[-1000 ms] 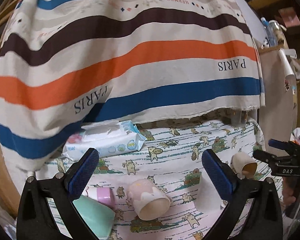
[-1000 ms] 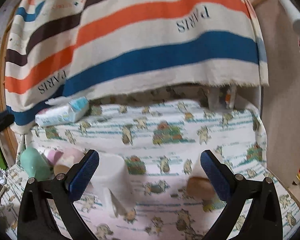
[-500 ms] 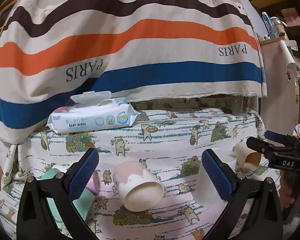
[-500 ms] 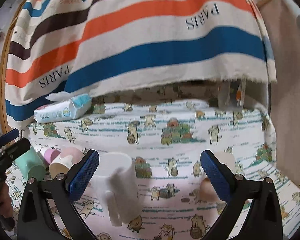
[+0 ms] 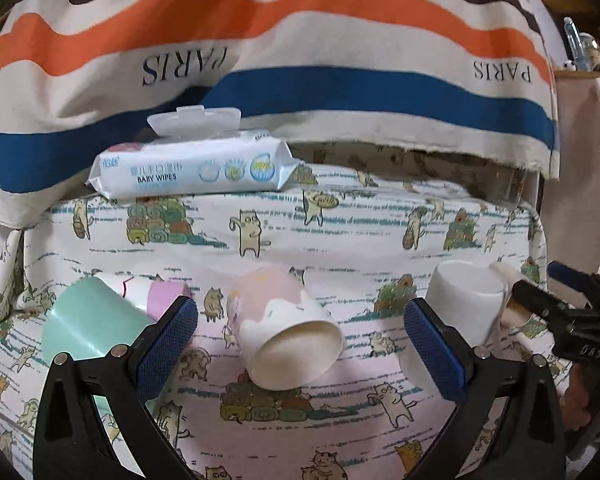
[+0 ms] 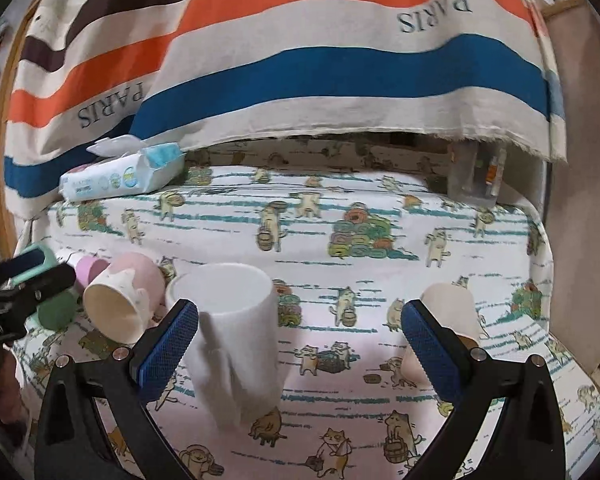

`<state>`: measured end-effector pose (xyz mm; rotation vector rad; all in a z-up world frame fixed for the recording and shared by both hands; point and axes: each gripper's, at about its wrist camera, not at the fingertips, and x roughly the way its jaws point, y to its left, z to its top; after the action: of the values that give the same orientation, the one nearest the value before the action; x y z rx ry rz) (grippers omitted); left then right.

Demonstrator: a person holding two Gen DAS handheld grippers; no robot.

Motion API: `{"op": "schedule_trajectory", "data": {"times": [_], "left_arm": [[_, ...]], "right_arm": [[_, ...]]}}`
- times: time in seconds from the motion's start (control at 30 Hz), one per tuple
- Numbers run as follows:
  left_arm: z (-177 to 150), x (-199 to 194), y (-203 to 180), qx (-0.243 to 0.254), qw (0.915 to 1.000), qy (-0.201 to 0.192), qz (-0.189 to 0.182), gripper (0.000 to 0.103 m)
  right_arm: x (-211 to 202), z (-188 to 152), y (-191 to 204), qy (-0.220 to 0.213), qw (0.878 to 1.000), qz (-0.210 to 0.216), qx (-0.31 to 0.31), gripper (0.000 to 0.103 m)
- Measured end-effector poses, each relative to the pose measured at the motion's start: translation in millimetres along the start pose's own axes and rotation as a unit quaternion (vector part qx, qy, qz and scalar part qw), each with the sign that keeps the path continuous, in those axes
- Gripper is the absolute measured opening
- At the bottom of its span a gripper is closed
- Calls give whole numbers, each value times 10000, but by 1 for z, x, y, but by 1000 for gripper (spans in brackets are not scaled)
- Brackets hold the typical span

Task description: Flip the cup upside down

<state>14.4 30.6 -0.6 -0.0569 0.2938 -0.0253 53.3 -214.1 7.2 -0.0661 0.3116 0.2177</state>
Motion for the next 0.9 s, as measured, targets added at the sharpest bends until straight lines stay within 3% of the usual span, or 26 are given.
{"op": "schedule_trajectory", "data": {"times": [0.2, 0.9], "left_arm": [[-1, -2, -10, 252, 9997, -42, -11, 102], [-1, -3, -8, 242, 9997, -11, 76, 102]], "right_arm": [[-1, 0, 1, -31, 10000, 3, -48, 102], [-2, 0, 0, -39, 10000, -22, -22, 102]]}}
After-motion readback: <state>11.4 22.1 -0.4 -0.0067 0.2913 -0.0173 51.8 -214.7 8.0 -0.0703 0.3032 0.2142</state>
